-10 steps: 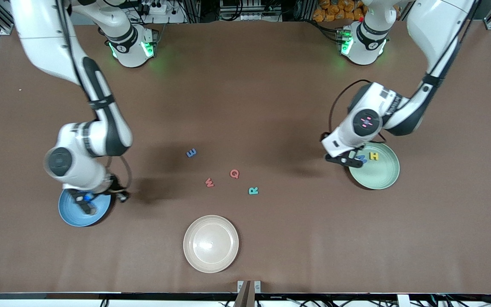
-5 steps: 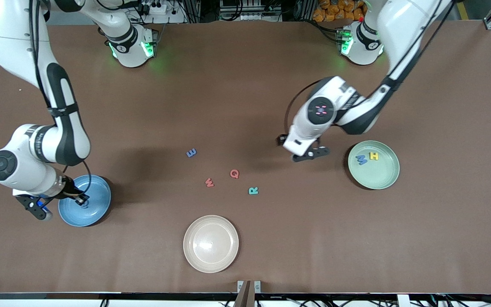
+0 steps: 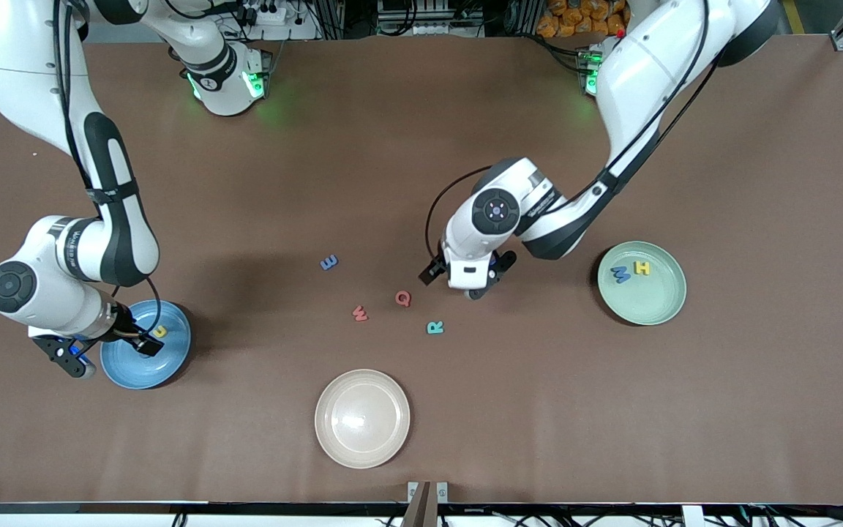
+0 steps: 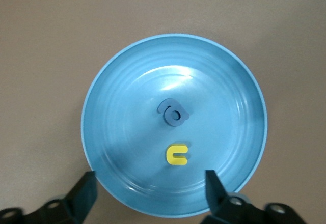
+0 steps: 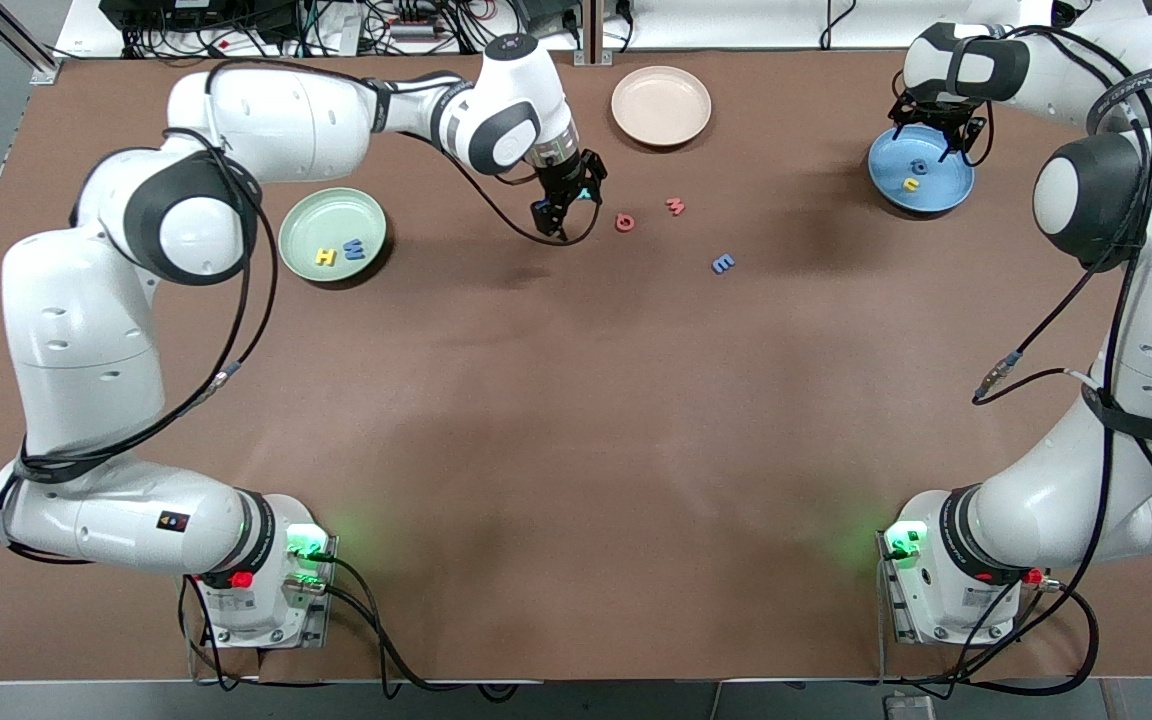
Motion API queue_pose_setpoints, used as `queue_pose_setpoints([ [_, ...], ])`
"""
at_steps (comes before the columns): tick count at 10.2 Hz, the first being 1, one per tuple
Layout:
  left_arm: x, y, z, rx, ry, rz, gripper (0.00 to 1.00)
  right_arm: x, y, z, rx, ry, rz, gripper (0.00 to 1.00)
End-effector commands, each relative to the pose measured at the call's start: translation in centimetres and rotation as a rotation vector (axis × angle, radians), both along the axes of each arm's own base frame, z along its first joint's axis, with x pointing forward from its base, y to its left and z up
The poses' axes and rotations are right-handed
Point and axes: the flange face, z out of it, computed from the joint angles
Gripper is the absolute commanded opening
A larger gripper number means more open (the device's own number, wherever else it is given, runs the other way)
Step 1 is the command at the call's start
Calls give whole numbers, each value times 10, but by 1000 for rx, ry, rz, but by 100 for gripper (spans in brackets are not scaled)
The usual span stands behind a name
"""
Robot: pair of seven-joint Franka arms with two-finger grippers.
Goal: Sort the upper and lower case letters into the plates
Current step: 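Drop the u onto the blue plate while the left gripper reaches the Q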
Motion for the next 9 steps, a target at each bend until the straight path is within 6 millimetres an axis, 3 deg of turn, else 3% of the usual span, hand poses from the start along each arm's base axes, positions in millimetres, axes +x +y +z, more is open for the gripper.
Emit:
queue_pose_setpoints([
  [1,1,-25,-24,-98,29,248,100,0,-4,0,8,9,-5,100],
  [4,4,-45,-42,-154,49,589,100,0,-9,0,7,9,-4,100],
  [9,35,-31,-52,-240,144,800,100,0,-5,0,8,10,2,100],
])
